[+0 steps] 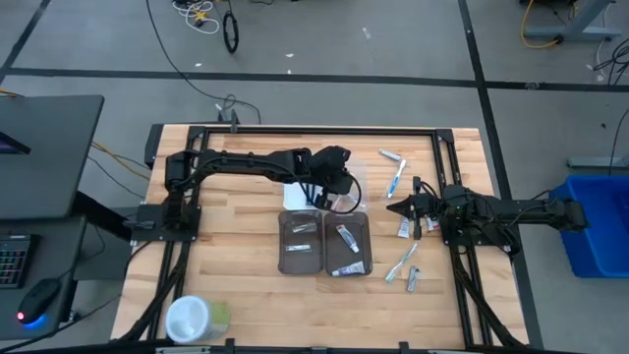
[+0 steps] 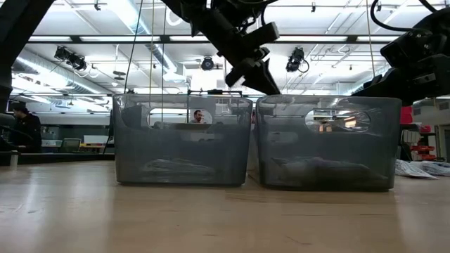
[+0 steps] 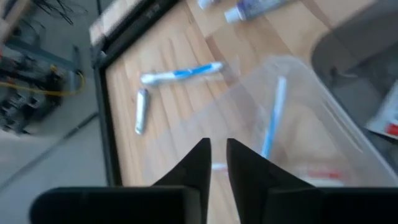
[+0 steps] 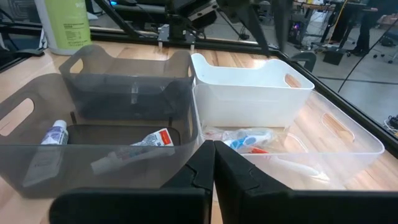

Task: Pick & Place Travel size toiletries
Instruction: Put the blue toothbrush into the transparent bin

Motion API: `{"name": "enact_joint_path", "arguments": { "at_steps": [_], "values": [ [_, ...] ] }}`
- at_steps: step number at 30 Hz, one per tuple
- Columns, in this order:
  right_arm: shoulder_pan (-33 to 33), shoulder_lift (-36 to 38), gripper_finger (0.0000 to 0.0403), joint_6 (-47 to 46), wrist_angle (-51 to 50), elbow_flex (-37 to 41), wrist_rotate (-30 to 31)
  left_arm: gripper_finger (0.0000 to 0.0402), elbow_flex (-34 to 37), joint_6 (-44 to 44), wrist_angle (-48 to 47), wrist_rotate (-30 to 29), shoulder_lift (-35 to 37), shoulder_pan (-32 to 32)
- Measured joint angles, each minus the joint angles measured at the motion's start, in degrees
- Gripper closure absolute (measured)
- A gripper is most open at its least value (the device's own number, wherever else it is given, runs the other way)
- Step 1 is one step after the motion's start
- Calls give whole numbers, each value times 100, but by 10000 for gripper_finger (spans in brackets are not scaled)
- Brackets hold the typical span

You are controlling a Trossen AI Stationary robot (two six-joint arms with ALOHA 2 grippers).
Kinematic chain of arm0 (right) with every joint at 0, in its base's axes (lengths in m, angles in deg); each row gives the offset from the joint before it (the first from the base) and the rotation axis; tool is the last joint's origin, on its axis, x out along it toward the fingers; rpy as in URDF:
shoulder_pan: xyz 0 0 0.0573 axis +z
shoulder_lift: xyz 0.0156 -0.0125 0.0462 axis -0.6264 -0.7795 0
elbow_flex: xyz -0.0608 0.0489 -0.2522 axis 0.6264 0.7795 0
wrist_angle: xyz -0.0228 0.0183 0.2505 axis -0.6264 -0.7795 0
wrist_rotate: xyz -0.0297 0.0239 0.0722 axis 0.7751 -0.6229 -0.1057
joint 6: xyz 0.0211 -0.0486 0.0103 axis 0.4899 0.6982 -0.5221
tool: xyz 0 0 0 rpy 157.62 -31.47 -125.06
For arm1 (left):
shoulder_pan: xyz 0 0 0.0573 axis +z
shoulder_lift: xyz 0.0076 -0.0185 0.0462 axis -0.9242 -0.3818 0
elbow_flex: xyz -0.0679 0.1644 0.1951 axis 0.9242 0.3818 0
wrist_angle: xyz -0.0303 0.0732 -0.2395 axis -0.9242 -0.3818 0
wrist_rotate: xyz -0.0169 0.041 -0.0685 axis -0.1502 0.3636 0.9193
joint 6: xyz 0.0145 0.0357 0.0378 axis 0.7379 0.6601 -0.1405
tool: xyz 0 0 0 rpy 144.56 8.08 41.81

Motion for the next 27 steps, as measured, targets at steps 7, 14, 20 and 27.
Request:
{"name": "enact_joint_path", "arguments": {
  "at_steps": [7, 14, 20, 27],
  "values": [
    [0, 0, 389, 0, -2, 0, 0, 391, 0, -160, -93, 3, 122, -39],
    [0, 0, 390, 0, -1, -1, 1, 388, 6, -227, -247, 27, 294, -44],
    [-1, 0, 390, 0, -1, 0, -1, 395, 4, -847, -553, 48, 797, -50],
    [0, 0, 390, 0, 0, 0, -1, 397, 164, -1367, -767, 219, 1415, -50]
  ]
}}
